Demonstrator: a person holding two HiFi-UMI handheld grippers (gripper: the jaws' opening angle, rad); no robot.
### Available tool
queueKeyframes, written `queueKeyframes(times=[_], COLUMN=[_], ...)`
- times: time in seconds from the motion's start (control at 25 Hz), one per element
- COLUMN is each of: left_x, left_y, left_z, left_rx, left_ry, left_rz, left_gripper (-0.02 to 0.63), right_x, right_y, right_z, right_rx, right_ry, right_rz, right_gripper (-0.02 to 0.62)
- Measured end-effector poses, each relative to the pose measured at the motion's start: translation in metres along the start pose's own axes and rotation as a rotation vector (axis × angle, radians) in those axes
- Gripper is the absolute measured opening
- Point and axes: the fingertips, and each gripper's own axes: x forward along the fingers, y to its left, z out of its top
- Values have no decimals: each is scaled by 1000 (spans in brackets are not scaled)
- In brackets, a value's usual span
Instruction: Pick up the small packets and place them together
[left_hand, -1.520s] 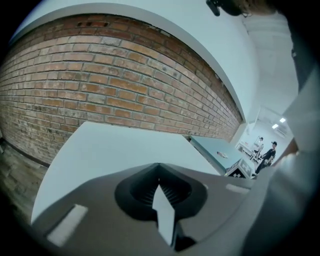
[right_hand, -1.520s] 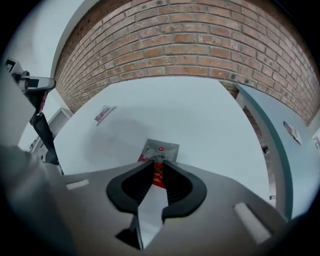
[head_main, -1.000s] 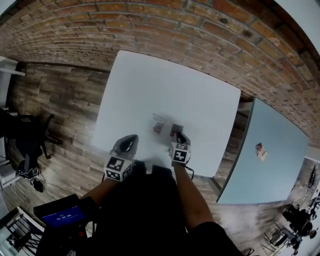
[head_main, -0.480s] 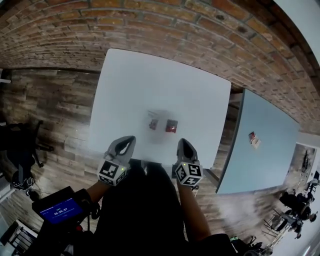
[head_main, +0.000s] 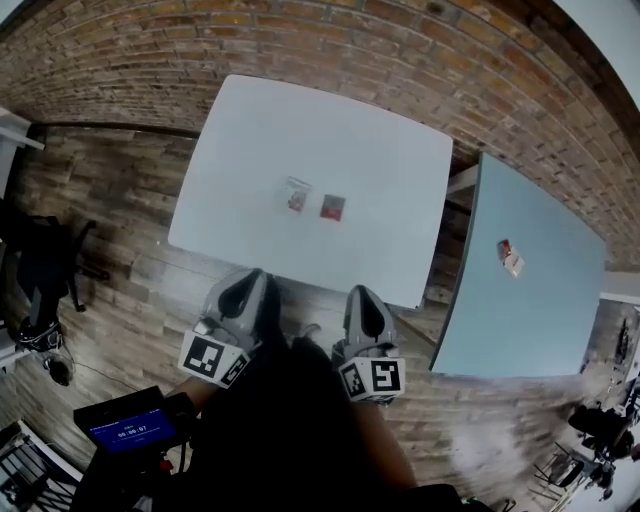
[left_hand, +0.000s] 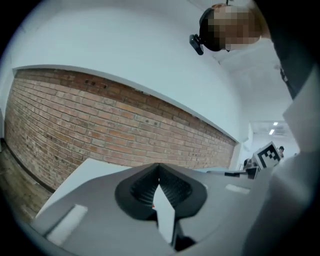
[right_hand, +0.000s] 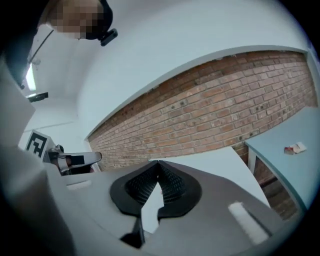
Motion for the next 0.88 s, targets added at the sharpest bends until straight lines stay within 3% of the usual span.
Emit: queueKeyframes(times=[0.12, 0.32, 0.48, 0.88], left_x=[-31, -64, -73, -76], left_y=[-42, -80, -81, -77], left_z=[13, 39, 50, 53], left_rx=[38, 119, 97, 144], left_ry=[-58, -146, -175, -207], left_rz=[26, -9, 0, -24], left_gripper=[0, 0, 0, 0], right_x=[-38, -83, -93, -89], right_y=[17, 55, 66, 54], right_z=[25, 67, 82, 90], right_rx=[-81, -249, -277, -322], right_ry=[-70, -185, -223, -230], right_rz=[46, 74, 65, 16], right_gripper=[2, 0, 0, 0])
